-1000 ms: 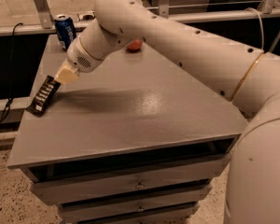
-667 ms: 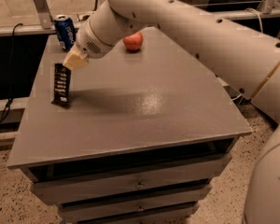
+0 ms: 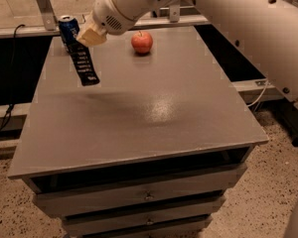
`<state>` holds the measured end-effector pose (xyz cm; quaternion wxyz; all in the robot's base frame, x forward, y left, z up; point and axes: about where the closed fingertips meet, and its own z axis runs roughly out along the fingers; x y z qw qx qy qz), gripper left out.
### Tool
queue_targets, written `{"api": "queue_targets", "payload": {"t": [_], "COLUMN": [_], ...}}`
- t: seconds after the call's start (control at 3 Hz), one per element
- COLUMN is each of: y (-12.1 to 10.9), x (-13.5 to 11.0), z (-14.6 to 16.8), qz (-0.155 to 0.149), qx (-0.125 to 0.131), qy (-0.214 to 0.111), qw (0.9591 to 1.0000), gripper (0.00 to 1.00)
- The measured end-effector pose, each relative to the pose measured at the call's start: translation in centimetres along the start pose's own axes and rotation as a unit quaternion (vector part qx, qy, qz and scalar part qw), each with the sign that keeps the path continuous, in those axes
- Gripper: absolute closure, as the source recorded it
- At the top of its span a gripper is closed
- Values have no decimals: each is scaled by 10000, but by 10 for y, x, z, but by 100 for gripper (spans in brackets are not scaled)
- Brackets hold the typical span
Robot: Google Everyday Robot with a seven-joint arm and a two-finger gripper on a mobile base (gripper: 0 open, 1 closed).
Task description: Pick rxbar chocolate
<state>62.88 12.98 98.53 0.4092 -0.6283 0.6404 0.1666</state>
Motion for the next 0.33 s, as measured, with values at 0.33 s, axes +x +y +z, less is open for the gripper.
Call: {"api": "queue_targets", "payload": {"t": [0.33], "y": [-1], "x": [-2], "z": [-2], "qz": [-9], "qx": [19], "qy": [-11], "qw": [10000], "gripper": [100]}}
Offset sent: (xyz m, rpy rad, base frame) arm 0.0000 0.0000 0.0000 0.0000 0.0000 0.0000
